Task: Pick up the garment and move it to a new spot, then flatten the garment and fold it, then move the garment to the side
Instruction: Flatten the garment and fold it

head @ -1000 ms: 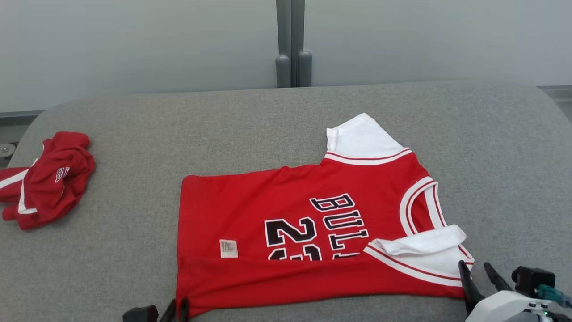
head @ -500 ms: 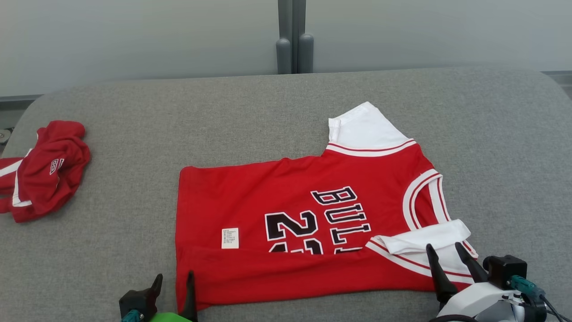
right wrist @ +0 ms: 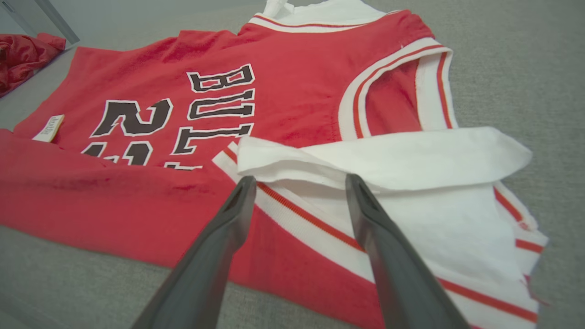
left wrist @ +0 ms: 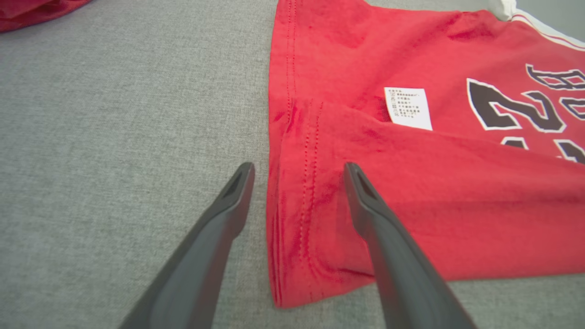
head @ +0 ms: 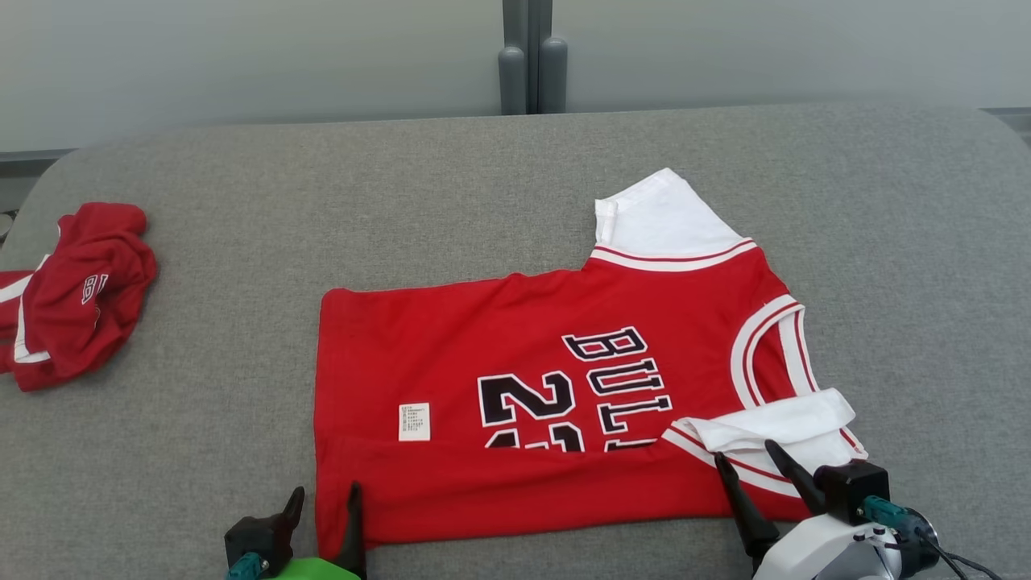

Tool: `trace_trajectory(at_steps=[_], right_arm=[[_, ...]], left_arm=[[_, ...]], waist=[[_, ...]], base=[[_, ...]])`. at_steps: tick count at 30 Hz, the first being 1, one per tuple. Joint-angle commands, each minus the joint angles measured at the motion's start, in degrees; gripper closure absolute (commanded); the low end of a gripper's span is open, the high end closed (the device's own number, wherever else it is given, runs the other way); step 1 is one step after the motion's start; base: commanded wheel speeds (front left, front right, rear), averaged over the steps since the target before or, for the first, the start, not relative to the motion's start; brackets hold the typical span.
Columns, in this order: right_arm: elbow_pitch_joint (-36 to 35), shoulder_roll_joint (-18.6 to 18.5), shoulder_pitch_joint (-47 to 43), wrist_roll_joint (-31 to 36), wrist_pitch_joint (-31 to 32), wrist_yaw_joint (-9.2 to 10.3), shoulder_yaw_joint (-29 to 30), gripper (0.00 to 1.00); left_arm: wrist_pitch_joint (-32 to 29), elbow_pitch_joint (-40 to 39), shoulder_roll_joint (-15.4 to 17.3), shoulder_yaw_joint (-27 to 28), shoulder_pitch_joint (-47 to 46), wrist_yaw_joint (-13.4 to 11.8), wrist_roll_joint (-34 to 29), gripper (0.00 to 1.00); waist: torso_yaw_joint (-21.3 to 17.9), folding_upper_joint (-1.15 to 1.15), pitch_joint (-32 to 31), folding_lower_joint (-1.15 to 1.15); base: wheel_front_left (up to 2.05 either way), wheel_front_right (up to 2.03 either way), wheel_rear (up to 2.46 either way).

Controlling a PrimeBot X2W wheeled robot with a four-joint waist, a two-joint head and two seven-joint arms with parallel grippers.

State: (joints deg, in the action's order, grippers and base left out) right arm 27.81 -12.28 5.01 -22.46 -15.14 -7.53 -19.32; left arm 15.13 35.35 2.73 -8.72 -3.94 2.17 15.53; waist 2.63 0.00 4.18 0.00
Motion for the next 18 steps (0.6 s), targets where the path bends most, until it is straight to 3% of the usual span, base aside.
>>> trace_trajectory(at_steps=[1,11,14,15,17,18], right_arm=[[0.34,-0.03,0.84,1.11,0.0,0.09,0.07,0.0],[1.84,0.48,2.65,4.25,0.0,0.09,1.44,0.03],[2.72,0.76,3.45,4.68,0.0,0.09,1.5,0.34],[3.18,0.83,3.76,5.0,0.0,0.09,1.53,0.55],[4.33,1.09,4.46,5.32,0.0,0.09,1.65,0.75],[4.84,1.23,4.88,5.5,0.0,0.09,1.71,0.89]], left_arm=[[-0.01,-0.03,0.35,-0.04,-0.83,-0.27,0.58,0.0],[-0.02,0.08,0.35,-0.33,-0.86,-0.23,1.06,0.0],[-0.02,0.16,0.35,-0.36,-1.06,-0.2,1.22,0.0],[-0.02,0.19,0.35,-0.38,-1.14,-0.17,1.24,0.0],[-0.02,0.25,0.35,-0.41,-1.3,-0.19,1.33,0.0],[-0.02,0.29,0.35,-0.43,-1.35,-0.21,1.34,0.0]], waist=[[0.23,0.0,0.17,0.0],[0.56,0.0,0.84,0.0],[0.55,0.0,1.13,0.0],[0.57,0.0,1.21,0.0],[0.65,0.0,1.37,0.0],[0.7,0.0,1.47,0.0]], base=[[0.0,0.0,0.0],[0.0,0.0,0.0],[0.0,0.0,0.0],[0.0,0.0,0.0],[0.0,0.0,0.0],[0.0,0.0,0.0]])
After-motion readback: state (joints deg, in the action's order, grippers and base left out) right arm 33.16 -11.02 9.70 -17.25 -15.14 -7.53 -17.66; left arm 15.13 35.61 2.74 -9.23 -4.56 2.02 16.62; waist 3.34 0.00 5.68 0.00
